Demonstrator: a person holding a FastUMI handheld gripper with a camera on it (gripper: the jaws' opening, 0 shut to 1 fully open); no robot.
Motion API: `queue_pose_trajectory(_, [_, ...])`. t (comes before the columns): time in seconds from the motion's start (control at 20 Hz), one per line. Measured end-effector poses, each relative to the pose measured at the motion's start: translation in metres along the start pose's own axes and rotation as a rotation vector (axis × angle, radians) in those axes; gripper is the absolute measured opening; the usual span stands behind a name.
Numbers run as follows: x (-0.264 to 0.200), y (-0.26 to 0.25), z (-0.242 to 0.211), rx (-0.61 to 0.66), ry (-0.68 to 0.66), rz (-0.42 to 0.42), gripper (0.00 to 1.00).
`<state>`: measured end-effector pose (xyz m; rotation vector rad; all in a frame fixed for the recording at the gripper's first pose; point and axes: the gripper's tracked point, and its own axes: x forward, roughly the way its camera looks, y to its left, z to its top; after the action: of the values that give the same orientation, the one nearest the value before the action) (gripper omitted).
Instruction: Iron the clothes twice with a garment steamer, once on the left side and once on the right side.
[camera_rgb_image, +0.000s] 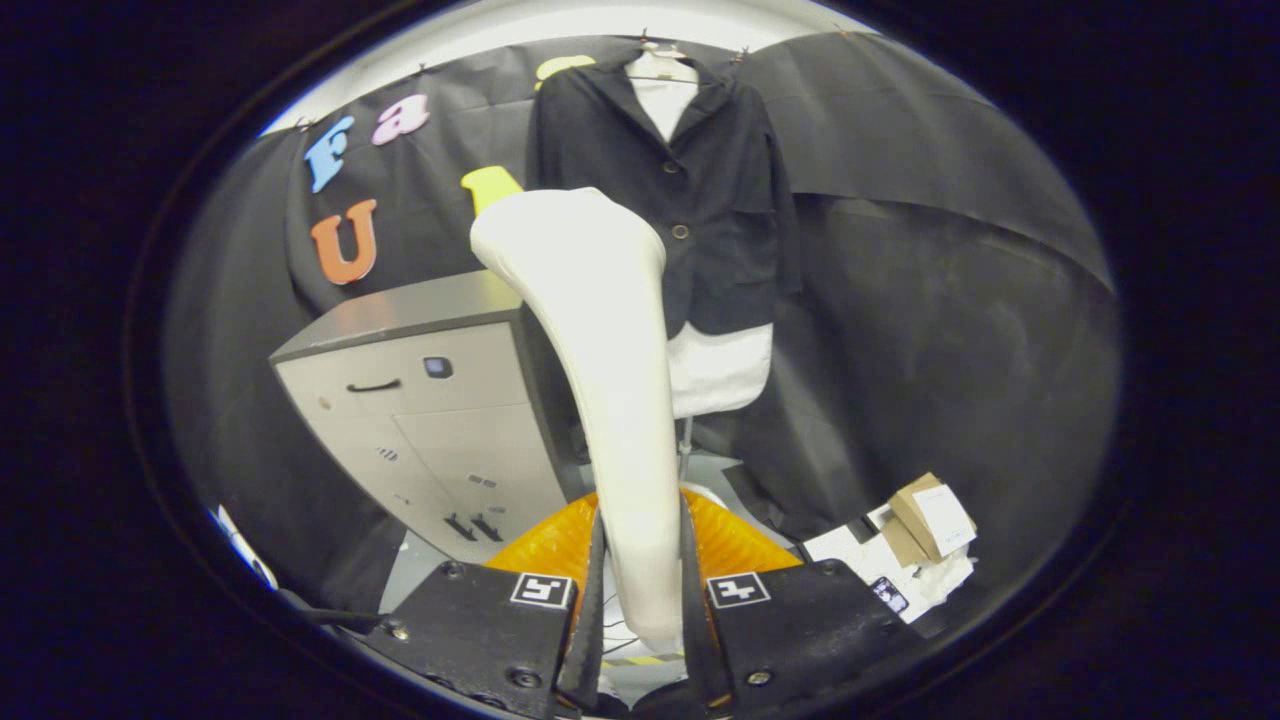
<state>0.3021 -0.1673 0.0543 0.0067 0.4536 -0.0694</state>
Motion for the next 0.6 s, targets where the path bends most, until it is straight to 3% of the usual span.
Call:
queue_pose_trajectory(0.35, [0.008, 0.006, -0.005, -0.118, 0.047, 0.114, 0.36])
queue_pose_trajectory(0.6, [0.013, 0.011, -0.005, -0.125, 0.062, 0.131, 0.36])
